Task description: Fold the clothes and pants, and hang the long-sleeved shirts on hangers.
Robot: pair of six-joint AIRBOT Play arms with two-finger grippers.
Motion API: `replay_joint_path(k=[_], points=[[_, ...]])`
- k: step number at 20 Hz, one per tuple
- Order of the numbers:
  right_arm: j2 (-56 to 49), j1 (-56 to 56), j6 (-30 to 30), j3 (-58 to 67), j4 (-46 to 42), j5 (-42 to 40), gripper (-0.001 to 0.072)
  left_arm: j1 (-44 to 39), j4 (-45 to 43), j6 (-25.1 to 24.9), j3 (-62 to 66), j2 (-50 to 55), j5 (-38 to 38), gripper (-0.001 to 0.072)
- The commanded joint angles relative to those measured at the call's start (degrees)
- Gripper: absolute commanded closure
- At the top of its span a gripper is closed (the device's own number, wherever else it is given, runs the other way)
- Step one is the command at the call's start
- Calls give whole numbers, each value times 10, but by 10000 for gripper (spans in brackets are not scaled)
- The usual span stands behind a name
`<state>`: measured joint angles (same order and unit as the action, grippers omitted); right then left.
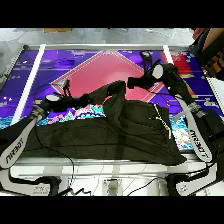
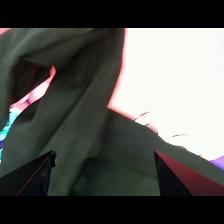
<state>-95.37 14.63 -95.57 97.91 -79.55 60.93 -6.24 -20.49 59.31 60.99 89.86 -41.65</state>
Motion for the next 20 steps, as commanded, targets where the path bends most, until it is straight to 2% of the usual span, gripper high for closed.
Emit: replay_joint_path(k=[1, 6, 10, 11, 13, 15, 16, 20], points=[[12, -47, 7, 26, -41, 26, 18, 37, -28, -17, 52, -37, -11, 691], [59, -191, 91, 31, -93, 96, 20, 142, -134, -16, 153, -138, -10, 692], [66, -306, 143, 30, -86, 183, 28, 222, -156, -17, 198, -192, 20, 692], [66, -330, 143, 26, -70, 193, 122, 239, -156, -17, 198, -200, 23, 692], [66, -372, 144, 15, -36, 211, 449, 263, -180, -17, 198, -203, 22, 691], [68, -408, 166, -13, -12, 234, 555, 279, -252, -17, 198, -203, 22, 691], [73, -428, 188, -36, 20, 243, 664, 284, -294, -17, 198, -203, 22, 691], [103, -496, 325, -152, 183, 277, 683, 304, -435, -17, 198, -203, 20, 691]])
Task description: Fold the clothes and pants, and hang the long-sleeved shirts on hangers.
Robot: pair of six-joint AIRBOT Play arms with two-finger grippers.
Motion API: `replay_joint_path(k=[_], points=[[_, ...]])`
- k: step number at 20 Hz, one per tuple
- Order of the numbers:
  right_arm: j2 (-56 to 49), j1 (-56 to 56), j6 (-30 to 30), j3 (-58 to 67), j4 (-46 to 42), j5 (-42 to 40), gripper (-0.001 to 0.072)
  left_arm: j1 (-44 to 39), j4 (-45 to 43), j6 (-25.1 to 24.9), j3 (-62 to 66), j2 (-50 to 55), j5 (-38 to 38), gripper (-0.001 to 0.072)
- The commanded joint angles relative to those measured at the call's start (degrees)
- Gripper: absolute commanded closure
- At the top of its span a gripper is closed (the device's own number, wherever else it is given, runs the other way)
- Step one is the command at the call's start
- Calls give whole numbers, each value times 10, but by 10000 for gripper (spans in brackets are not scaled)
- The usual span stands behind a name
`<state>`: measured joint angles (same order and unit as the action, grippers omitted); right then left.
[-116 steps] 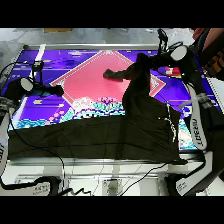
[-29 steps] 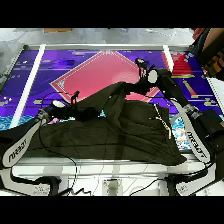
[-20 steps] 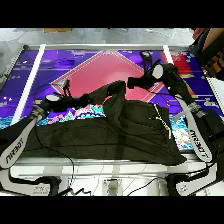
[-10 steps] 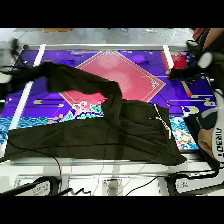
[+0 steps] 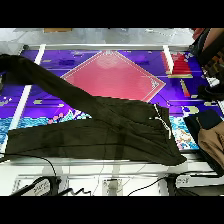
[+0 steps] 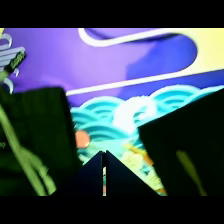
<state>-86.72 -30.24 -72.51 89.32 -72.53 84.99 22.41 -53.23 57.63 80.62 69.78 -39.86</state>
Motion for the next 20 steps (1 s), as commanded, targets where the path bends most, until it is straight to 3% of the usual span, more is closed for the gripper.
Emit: replay_joint_path(k=[1, 4, 6, 7, 8, 10, 11, 12, 16, 20], points=[[21, -59, 120, -91, 134, 50, 683, 20, -119, 0, 1, -2, 3, 690], [20, -70, 131, -152, 137, 89, 684, 31, -123, 0, 1, -2, 19, 690], [20, -69, 136, -200, 138, 67, 680, 32, -123, 0, 1, -2, 13, 691], [20, -69, 136, -231, 137, 52, 557, 32, -123, 0, 1, -2, 6, 691], [20, -69, 137, -261, 137, 36, 368, 32, -123, 0, 1, -1, -2, 690], [20, -69, 152, -319, 139, -8, 352, 32, -123, 0, 0, -1, -21, 691], [20, -69, 158, -348, 139, -42, 276, 32, -123, 0, 0, -1, -31, 690], [20, -69, 158, -370, 143, -75, 156, 32, -123, 0, 0, -1, -38, 690], [10, -69, 165, -417, 180, -154, 138, 32, -123, 0, 0, -1, -50, 690], [-30, -68, 245, -417, 309, -146, 138, 32, -123, 0, 0, -1, -50, 690]])
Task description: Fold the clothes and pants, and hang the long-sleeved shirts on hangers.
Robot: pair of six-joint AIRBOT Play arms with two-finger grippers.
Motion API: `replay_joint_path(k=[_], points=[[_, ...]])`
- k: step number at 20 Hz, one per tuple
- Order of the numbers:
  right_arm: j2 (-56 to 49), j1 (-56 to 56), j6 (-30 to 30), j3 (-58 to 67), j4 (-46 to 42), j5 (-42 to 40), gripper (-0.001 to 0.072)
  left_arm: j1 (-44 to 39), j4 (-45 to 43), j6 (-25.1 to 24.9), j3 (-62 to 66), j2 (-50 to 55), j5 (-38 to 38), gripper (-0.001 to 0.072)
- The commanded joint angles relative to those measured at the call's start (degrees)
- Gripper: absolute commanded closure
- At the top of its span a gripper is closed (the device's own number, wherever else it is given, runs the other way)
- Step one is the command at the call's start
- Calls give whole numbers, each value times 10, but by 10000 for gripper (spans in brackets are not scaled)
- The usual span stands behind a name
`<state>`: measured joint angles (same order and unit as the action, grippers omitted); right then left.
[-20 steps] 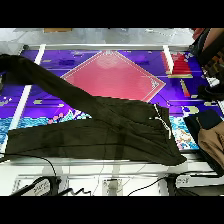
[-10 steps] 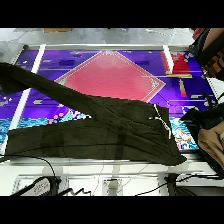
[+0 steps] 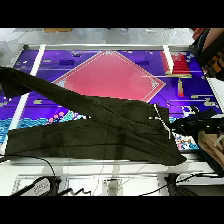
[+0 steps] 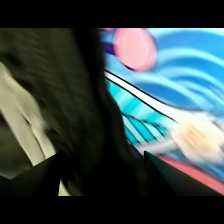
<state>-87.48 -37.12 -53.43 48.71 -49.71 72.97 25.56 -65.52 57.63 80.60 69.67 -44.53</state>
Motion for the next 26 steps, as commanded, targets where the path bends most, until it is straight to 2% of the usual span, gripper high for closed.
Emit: replay_joint_path(k=[1, 2, 3, 4, 7, 10, 12, 14, 16, 19, 20, 22, 23, 26], points=[[-31, 1, 80, -11, 117, -21, 152, 0, 0, 0, 0, 0, -3, 691], [-37, 5, 101, -11, 143, -18, 162, 0, 0, 0, 0, 0, -3, 691], [-39, 13, 125, -11, 155, -19, 224, 0, 0, 2, 0, 2, -3, 690], [-39, 27, 152, -9, 163, -21, 378, 0, 0, 10, 0, 5, -3, 690], [-39, 76, 228, 9, 201, -25, 685, 0, 0, 33, 0, 27, -3, 691], [-38, 102, 240, 58, 251, -48, 684, -2, 42, 33, 0, 48, 11, 692], [-38, 94, 214, 97, 268, -74, 683, -7, 77, 57, 2, 45, 57, 694], [-37, 73, 183, 125, 266, -91, 684, -13, 77, 78, 18, 44, 104, 696], [-32, 44, 179, 137, 271, -96, 684, -20, 77, 91, 46, 44, 145, 697], [-14, 2, 162, 137, 270, -97, 684, -41, 76, 90, 68, 44, 170, 696], [-11, -7, 153, 137, 270, -98, 684, -48, 68, 89, 67, 45, 156, 696], [-11, -15, 131, 137, 258, -103, 684, -50, 11, 89, 67, 56, 71, 695], [-11, -15, 119, 137, 242, -111, 684, -47, -38, 89, 66, 66, 4, 695], [-11, -6, 109, 137, 221, -115, 683, -30, -267, 89, 60, 123, -225, 694]])
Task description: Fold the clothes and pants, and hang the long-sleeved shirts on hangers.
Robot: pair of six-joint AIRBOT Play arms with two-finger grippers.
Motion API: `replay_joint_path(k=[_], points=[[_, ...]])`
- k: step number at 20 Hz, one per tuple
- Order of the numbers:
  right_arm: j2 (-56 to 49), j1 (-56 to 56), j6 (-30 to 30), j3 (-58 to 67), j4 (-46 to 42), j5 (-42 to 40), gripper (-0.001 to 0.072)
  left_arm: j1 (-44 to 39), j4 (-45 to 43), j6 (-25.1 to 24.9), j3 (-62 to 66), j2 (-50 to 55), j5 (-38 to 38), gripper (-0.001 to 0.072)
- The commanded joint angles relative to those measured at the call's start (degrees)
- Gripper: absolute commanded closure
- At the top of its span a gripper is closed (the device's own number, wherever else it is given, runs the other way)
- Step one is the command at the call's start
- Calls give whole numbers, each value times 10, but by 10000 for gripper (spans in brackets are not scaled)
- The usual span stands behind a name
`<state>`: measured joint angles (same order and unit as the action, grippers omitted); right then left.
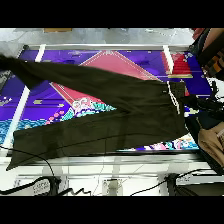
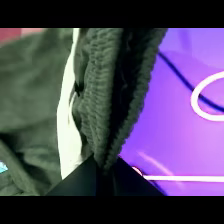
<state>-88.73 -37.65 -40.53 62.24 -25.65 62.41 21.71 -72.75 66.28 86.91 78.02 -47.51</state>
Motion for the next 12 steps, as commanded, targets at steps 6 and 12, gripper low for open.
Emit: replay_joint_path(k=[6, 12], points=[[2, 10, -20, 1, -21, -10, 683, 52, -288, 41, -8, 157, -241, 692], [2, 10, -20, 1, -24, -20, 683, 26, -289, 40, -7, 171, -144, 691]])
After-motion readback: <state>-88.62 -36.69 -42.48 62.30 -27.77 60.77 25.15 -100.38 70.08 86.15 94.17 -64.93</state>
